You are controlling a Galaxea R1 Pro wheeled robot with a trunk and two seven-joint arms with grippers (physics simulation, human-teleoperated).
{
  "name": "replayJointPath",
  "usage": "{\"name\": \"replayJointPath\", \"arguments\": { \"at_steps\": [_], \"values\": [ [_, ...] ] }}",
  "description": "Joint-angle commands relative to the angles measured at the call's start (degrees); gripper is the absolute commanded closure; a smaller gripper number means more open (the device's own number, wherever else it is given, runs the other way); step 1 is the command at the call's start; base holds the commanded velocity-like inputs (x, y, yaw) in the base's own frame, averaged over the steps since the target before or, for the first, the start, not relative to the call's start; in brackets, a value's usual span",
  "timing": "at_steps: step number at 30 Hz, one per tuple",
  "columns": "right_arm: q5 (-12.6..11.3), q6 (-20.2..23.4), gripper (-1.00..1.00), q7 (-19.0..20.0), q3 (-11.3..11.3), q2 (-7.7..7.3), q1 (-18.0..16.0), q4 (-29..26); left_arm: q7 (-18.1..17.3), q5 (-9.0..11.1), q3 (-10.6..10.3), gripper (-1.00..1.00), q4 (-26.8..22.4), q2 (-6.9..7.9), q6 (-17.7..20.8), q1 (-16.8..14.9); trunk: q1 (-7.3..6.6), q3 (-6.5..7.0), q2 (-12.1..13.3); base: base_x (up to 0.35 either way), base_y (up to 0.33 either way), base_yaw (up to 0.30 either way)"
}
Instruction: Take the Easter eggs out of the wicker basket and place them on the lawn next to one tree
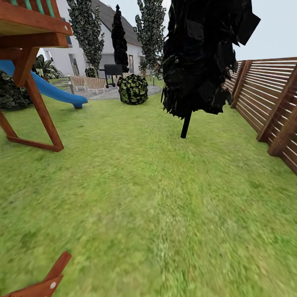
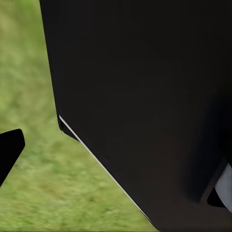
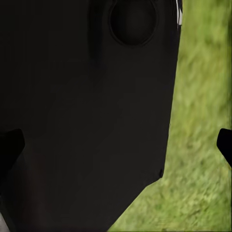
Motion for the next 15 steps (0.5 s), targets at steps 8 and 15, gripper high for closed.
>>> {"name": "replayJointPath", "arguments": {
  "at_steps": [8,15],
  "values": [
    [0.0,-0.2,-1.00,0.0,0.0,-0.06,0.0,0.0,0.0,0.1,0.0,-1.00,0.0,0.00,0.0,0.0,0.03,0.00,0.0,0.255,0.000,0.261],
    [0.0,-0.2,-1.00,0.0,0.0,-0.07,0.0,0.0,0.0,0.1,0.0,-1.00,0.0,0.00,0.0,0.0,0.03,0.31,0.0,0.035,0.000,0.036]
  ]
}}
